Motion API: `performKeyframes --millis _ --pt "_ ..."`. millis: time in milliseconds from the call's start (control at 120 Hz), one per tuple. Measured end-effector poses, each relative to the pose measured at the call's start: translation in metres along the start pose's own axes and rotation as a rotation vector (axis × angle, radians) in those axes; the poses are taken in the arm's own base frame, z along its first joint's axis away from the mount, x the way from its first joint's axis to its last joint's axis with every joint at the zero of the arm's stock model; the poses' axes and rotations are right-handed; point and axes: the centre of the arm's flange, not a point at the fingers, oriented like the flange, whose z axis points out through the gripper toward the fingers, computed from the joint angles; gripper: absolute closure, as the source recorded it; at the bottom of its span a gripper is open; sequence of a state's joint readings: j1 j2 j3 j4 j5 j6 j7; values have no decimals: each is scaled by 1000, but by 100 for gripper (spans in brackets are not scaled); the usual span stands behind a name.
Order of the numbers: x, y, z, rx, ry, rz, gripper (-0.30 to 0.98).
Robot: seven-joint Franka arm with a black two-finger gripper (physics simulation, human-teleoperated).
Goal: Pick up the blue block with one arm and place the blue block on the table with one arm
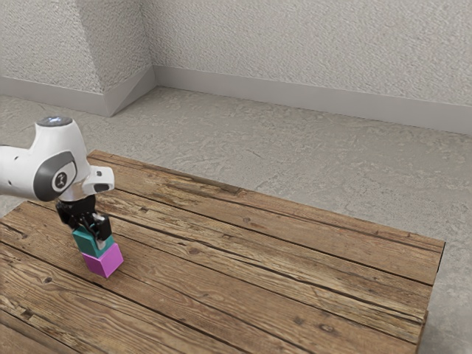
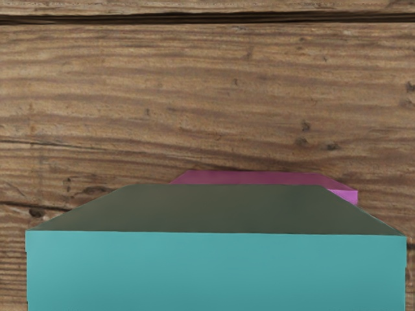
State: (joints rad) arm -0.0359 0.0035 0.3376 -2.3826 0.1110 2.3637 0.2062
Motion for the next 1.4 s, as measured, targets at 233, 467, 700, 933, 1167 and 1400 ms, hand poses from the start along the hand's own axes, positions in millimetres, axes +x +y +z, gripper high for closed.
performKeyframes --millis 233,467,700,933,1167,1400 --pt "2 1 -3 4 11 1 28" --pt "13 -2 -20 16 50 -1 29" --pt "23 -4 -29 19 73 -12 30" --pt "58 49 -39 20 104 80 30" --pt "65 91 -23 8 73 139 30" --pt "69 92 -9 8 52 129 33"
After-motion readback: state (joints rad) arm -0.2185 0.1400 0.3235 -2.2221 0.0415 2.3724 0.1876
